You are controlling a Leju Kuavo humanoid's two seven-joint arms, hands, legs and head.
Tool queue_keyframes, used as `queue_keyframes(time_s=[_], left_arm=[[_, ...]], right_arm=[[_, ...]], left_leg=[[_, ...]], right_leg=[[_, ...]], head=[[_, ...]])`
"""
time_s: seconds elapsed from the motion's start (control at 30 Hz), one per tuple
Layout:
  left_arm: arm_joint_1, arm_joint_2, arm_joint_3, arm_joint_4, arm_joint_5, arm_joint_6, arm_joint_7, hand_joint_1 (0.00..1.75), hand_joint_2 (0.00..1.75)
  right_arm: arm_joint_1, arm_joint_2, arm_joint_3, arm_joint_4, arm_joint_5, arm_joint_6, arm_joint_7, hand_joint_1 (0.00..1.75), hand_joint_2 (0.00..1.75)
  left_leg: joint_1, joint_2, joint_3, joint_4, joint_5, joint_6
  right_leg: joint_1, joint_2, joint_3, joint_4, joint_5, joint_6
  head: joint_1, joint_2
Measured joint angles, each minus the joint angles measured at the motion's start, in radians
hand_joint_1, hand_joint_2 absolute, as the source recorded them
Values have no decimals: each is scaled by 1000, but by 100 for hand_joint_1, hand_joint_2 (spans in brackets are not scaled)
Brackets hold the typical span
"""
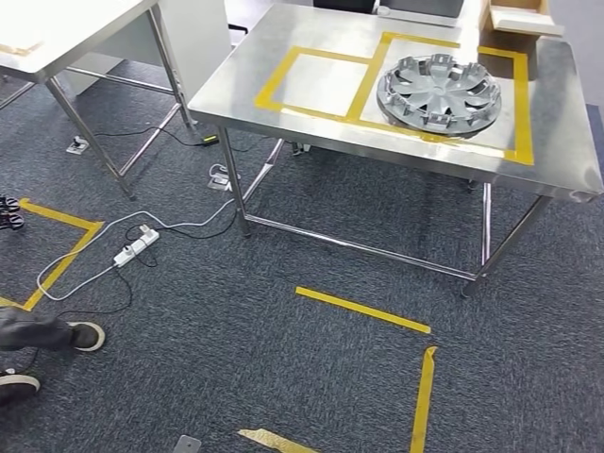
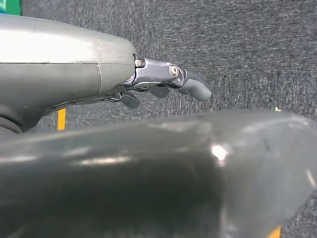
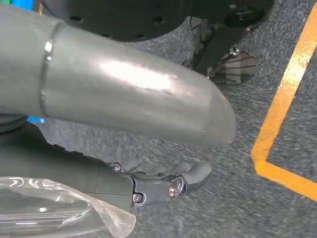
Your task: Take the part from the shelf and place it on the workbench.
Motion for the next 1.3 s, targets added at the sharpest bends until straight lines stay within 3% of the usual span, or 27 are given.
queue_keyframes(time_s=[0.03, 0.1, 0.13, 0.17, 0.23, 0.3, 0.33, 0.37, 0.4, 0.47, 0.5, 0.53, 0.6, 0.63, 0.7, 0.77, 0.8, 0.83, 0.87, 0.9, 0.97, 1.03, 1.07, 1.13, 1.2, 1.27, 1.3], left_arm=[[-2, 0, -2, 0, -1, 0, 0, 0, 0], [-1, 0, -6, 0, -2, 0, 0, 0, 0], [1, 0, -6, 0, -2, -1, 0, 0, 0], [1, 0, -7, 0, -2, -3, 0, 0, 0], [-3, -1, -8, 0, 2, -15, 0, 0, 0], [-9, -3, -8, 0, 7, -28, 3, 0, 0], [-10, -4, -8, 0, 9, -32, 5, 0, 0], [-10, -5, -8, 0, 10, -34, 6, 0, 0], [-10, -5, -8, 0, 12, -37, 6, 0, 0], [-14, -6, -8, 0, 16, -43, -1, 0, 0], [-16, -8, -8, 0, 19, -45, -5, 0, 0], [-18, -9, -8, 0, 20, -47, -7, 0, 0], [-13, -10, -8, 0, 20, -51, 0, 0, 0], [-6, -10, -9, 0, 18, -51, 8, 0, 0], [3, -9, -10, 0, 16, -43, 25, 0, 0], [7, -8, -11, 0, 21, -31, 34, 0, 0], [8, -7, -11, 0, 24, -26, 35, 0, 0], [10, -6, -11, 1, 29, -22, 36, 0, 0], [13, -5, -11, 1, 34, -16, 38, 0, 0], [15, -4, -11, 1, 39, -10, 39, 0, 0], [16, -2, -11, 1, 45, -2, 42, 0, 0], [14, -1, -11, 1, 48, 0, 41, 0, 0], [13, 0, -11, 1, 50, 0, 38, 0, 0], [15, 3, -10, 1, 56, 0, 28, 0, 0], [16, 5, -10, 2, 58, 2, 19, 0, 0], [13, 5, -10, 2, 58, 2, 15, 0, 0], [12, 5, -10, 2, 58, 2, 15, 0, 0]], right_arm=[[0, 0, 0, 2, 0, 0, 1, 0, 0], [1, -2, 0, 5, 0, -2, 2, 0, 0], [2, -3, 0, 6, 1, -3, 2, 0, 0], [2, -4, 0, 7, 2, -4, 3, 0, 0], [2, -5, 0, 9, 8, -7, 6, 0, 0], [4, -9, 0, 12, 17, -7, 14, 0, 0], [4, -11, 0, 12, 20, -7, 18, 0, 0], [4, -13, 1, 13, 23, -7, 19, 0, 0], [3, -13, 1, 13, 26, -7, 22, 0, 0], [1, -15, 5, 14, 37, -5, 32, 0, 0], [1, -16, 8, 14, 45, -4, 37, 0, 0], [1, -17, 11, 15, 51, -2, 39, 0, 0], [1, -18, 15, 15, 58, -2, 33, 0, 0], [0, -18, 17, 15, 59, -3, 27, 0, 0], [0, -16, 20, 16, 62, -4, 7, 0, 0], [3, -13, 24, 19, 65, -4, -10, 0, 0], [5, -11, 26, 21, 66, -4, -15, 0, 0], [6, -9, 27, 22, 69, -3, -17, 0, 0], [7, -8, 28, 24, 73, -1, -18, 0, 0], [8, -6, 31, 25, 80, 2, -17, 0, 0], [7, -3, 40, 28, 101, 9, -10, 0, 0], [5, 0, 57, 32, 138, 14, 0, 0, 0], [4, 2, 68, 34, 159, 16, 2, 0, 0], [3, 4, 89, 35, 186, 21, -6, 0, 0], [3, 7, 102, 35, 189, 24, -21, 0, 0], [5, 11, 109, 35, 188, 25, -27, 0, 0], [6, 12, 111, 36, 188, 25, -28, 0, 0]], left_leg=[[1, -11, -9, 6, 2, -7], [4, -28, -24, 13, 8, -22], [4, -21, -30, 22, 2, -28], [5, -5, -42, 47, -16, -33], [8, 37, -89, 157, -82, -43], [16, 51, -138, 282, -136, -51], [19, 54, -143, 305, -139, -54], [23, 56, -127, 287, -123, -56], [25, 64, -93, 232, -92, -57], [24, 105, -15, 90, -43, -55], [21, 123, 8, 43, -33, -51], [17, 133, 15, 21, -32, -45], [12, 119, 7, 19, -30, -30], [11, 110, 4, 17, -27, -23], [12, 93, 0, 13, -19, -7], [9, 72, -9, 13, -13, 4], [6, 60, -12, 13, -11, 7], [3, 46, -14, 14, -9, 9], [0, 33, -15, 15, -7, 10], [-2, 19, -15, 16, -7, 10], [-4, -6, -17, 21, -6, 7], [-2, -29, -27, 26, -3, -2], [0, -40, -33, 27, 1, -9], [4, -51, -41, 29, 5, -22], [3, -12, -62, 74, -26, -33], [6, 37, -114, 192, -92, -45], [10, 46, -141, 254, -118, -51]], right_leg=[[0, 11, 5, -11, -5, -4], [0, -7, 5, -11, -1, -18], [-1, -19, 4, -12, 3, -25], [-2, -32, 3, -14, 7, -32], [-1, -61, 0, -16, 10, -38], [1, -94, -4, -15, 11, -39], [1, -109, -5, -15, 11, -39], [1, -122, -6, -14, 11, -38], [1, -134, -5, -14, 11, -37], [3, -154, -3, -11, 10, -30], [6, -164, -3, -10, 10, -24], [8, -174, -4, -9, 10, -18], [7, -191, -4, -10, 11, -6], [5, -184, -7, -6, 4, 0], [1, -139, -35, 52, -40, 6], [2, -93, -97, 187, -111, 4], [3, -84, -126, 250, -133, 1], [5, -80, -143, 284, -136, -2], [6, -77, -141, 278, -119, -6], [7, -72, -120, 234, -86, -11], [9, -30, -56, 96, -21, -23], [9, 11, -15, 13, -2, -28], [10, 15, -10, 3, -5, -29], [10, -8, -4, -6, 1, -35], [6, -37, 1, -16, 8, -44], [6, -70, 3, -20, 8, -48], [7, -86, 3, -20, 8, -48]], head=[[0, 0], [-1, 0], [-2, 0], [-4, 0], [-10, 0], [-12, 0], [-12, 0], [-12, 0], [-12, 0], [-12, 0], [-12, 0], [-12, 0], [-12, 0], [-11, 0], [-8, 0], [-5, 0], [-5, 0], [-5, 0], [-5, 0], [-5, 0], [-5, 0], [-6, 0], [-6, 0], [-6, 0], [-10, 0], [-13, 0], [-13, 0]])
